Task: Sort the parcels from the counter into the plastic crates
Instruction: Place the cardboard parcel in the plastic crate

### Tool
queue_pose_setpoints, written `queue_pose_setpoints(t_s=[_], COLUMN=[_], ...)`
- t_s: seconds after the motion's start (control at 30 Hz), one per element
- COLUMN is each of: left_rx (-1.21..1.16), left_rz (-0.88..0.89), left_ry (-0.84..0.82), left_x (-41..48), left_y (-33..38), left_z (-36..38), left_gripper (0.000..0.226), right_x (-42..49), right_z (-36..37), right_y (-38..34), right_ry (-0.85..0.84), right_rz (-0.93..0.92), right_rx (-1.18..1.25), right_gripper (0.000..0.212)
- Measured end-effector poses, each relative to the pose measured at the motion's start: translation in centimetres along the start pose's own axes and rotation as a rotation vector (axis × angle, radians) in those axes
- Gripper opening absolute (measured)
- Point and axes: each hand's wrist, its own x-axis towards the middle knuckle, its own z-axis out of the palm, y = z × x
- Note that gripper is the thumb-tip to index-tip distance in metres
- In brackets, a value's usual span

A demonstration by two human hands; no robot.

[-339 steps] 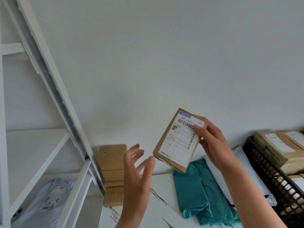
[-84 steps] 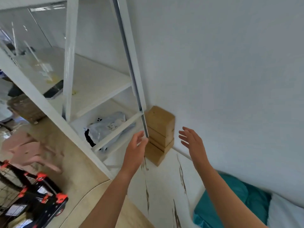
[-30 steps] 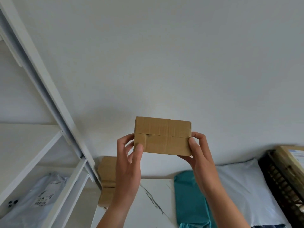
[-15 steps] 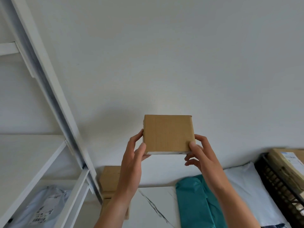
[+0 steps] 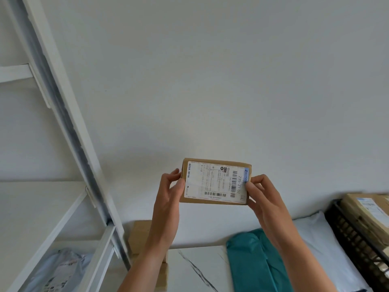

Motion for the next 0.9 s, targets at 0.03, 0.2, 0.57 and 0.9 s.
queue_pose_setpoints(t_s=[0.03, 0.2, 0.57, 0.9], left_rx=[-0.012, -0.058, 0.001, -0.023], left_rz=[-0.005, -0.034, -0.191, -0.097], left_ry=[0.001, -0.021, -0.411, -0.213], left_x=[0.1, 0.3, 0.2, 0.5], left_y=[0.0, 0.2, -1.5, 0.5], left_z=[0.0, 0.4, 0.8, 2.7], left_gripper=[0.043, 0.051, 0.089, 0.081], right_x=[-0.1, 0.4, 5.6, 2.1], right_z=[0.2, 0.2, -1.4, 0.3], right_y=[-0.2, -0.8, -5.8, -3.1], right_ry=[0.006, -0.016, -0.163, -0.27], right_rz=[-0.006, -0.025, -0.007, 0.114], right_rx=[0.011, 0.011, -0.215, -0.349], right_gripper=[0.071, 0.083, 0.035, 0.093])
